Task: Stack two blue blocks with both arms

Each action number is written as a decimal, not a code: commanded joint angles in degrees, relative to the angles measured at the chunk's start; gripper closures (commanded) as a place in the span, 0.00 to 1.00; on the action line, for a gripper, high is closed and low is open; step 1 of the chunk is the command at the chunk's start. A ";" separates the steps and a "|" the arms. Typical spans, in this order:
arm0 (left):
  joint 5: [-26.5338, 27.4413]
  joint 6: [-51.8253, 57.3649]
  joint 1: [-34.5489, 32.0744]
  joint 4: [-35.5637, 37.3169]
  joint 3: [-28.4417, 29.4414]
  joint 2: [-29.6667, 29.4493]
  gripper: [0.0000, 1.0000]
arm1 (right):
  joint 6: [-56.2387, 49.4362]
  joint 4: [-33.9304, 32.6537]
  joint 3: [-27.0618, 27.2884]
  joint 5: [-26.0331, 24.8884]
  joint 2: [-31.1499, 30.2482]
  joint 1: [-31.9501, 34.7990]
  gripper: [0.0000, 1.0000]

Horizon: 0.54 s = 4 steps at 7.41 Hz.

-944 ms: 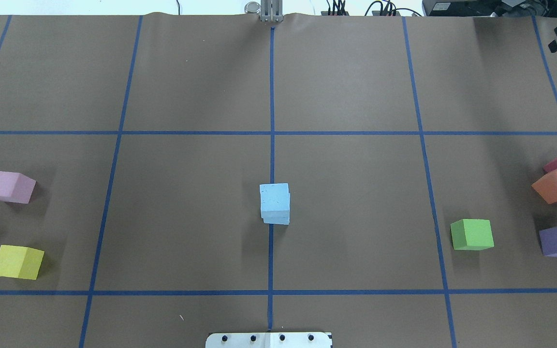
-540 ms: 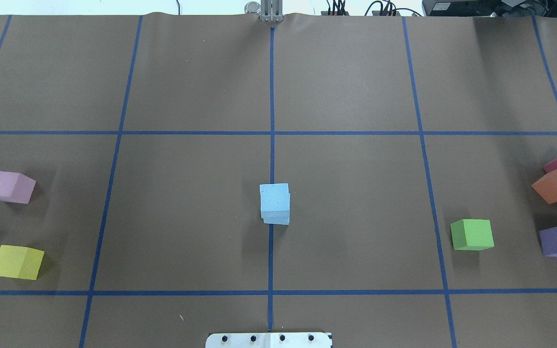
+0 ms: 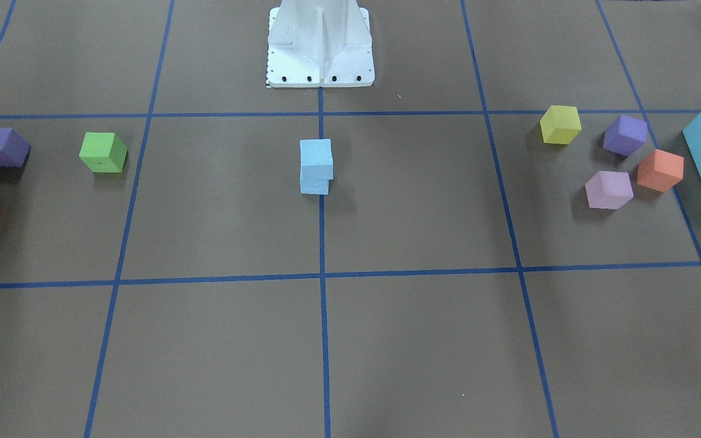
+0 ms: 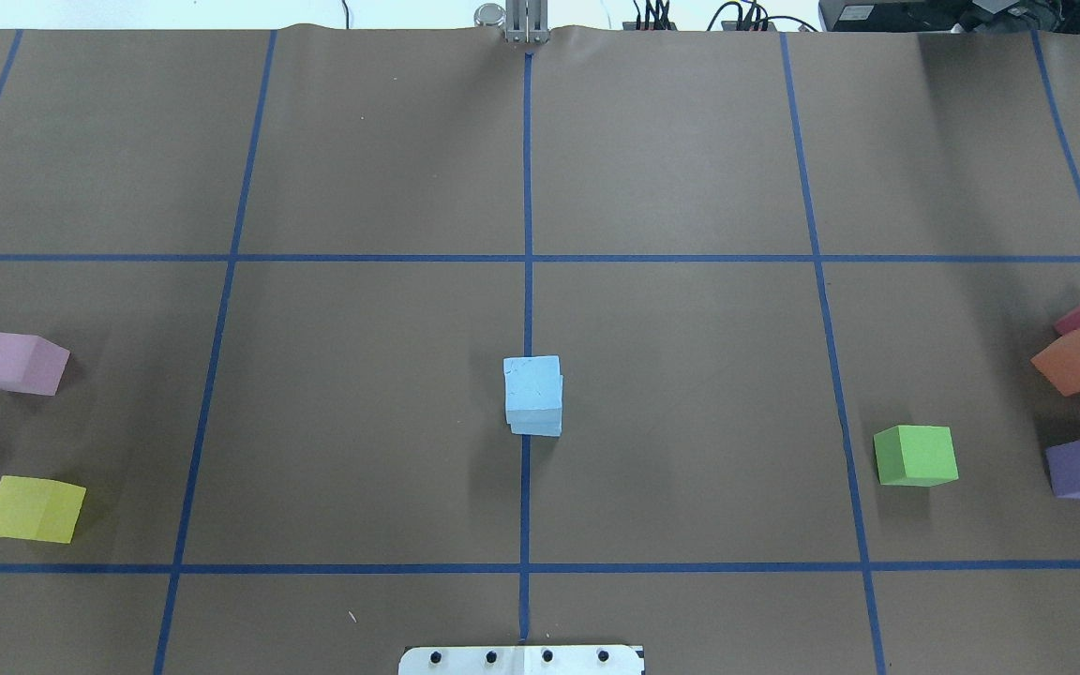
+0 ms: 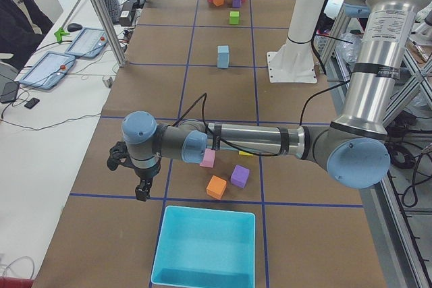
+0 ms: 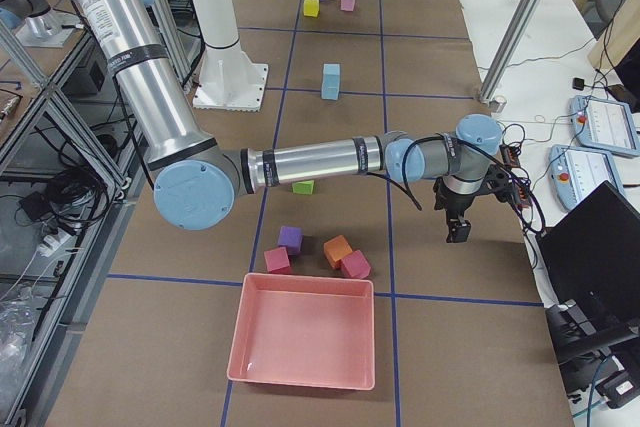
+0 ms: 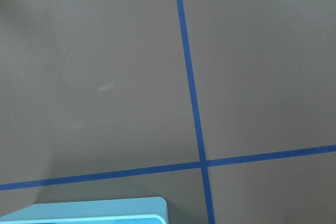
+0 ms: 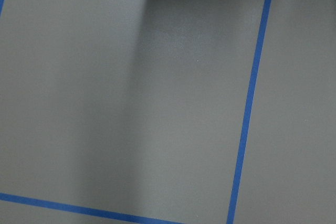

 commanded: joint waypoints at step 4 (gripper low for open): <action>-0.05 -2.55 -0.37 -0.50 -0.38 0.28 0.02 | 0.02 0.03 -0.43 0.09 -0.50 -0.35 0.00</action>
